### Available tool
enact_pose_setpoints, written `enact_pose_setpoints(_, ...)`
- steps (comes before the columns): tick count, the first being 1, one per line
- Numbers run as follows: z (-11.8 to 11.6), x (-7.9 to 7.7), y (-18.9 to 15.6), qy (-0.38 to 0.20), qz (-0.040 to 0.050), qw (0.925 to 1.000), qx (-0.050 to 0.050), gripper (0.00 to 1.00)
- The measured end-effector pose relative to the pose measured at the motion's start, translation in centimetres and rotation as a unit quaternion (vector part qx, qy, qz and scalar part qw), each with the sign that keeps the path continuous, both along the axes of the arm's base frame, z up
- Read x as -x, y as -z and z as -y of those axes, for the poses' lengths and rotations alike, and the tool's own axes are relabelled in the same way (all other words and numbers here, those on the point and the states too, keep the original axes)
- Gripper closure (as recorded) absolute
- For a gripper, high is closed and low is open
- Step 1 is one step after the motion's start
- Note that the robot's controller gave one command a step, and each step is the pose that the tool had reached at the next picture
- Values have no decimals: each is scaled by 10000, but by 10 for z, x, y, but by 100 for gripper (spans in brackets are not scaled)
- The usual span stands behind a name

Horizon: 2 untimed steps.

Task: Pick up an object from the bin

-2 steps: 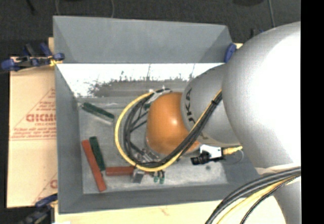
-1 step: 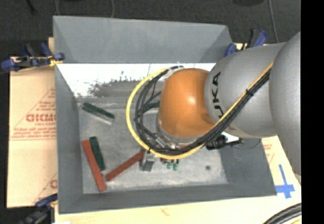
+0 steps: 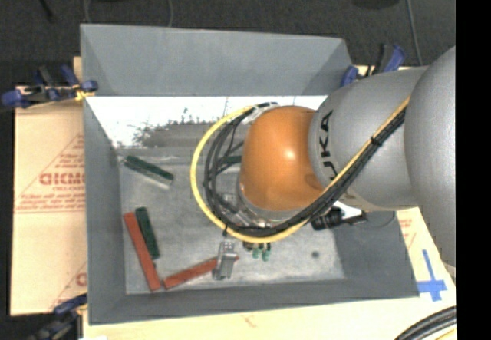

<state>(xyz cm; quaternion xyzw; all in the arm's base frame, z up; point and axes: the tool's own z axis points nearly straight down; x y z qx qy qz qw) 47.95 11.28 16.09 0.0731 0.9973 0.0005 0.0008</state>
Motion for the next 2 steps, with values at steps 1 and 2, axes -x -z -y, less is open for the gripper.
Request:
enact_pose_setpoints(1,-7,3,89,412,0,9992,-1,0)
enact_pose_setpoints(2,-7,3,86,420,3,9991,-2,100)
